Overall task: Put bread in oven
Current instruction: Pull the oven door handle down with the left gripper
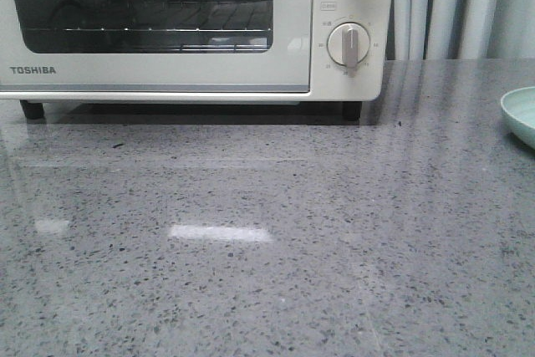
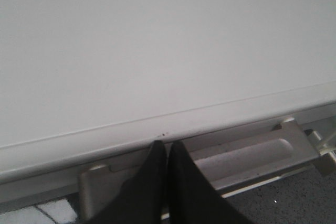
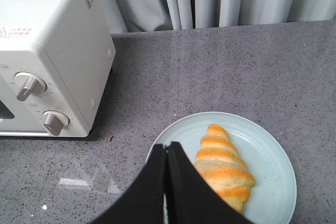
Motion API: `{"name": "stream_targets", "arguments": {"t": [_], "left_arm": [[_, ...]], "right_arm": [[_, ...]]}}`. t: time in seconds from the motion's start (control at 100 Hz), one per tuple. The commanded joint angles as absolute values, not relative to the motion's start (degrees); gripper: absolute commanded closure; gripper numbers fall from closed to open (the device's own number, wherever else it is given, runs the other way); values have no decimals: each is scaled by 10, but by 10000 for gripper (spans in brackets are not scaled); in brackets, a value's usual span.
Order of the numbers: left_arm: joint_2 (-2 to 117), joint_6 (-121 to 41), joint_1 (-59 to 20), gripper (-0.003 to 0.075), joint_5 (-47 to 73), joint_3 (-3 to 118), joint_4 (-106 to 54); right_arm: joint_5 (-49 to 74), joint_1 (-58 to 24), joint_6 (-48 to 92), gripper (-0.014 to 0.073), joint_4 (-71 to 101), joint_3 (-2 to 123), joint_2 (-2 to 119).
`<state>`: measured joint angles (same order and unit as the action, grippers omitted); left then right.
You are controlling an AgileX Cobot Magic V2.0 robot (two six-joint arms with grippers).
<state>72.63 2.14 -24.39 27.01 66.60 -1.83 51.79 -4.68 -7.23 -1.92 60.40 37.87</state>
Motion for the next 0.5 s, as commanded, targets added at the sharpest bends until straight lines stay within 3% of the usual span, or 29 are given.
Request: {"name": "stream_targets", "arguments": {"t": [0.0,0.26,0.49], "left_arm": [[721,14,-248,741,285,681,-25],[650,0,-250,741,241,563,-57],[512,0,-250,741,245,430,-97]], "right_arm": [[481,-47,-64,653,-20,622,385],[494,-47,-64,653,-22,622,385],[527,-47,-64,653,-22,622,385]]}}
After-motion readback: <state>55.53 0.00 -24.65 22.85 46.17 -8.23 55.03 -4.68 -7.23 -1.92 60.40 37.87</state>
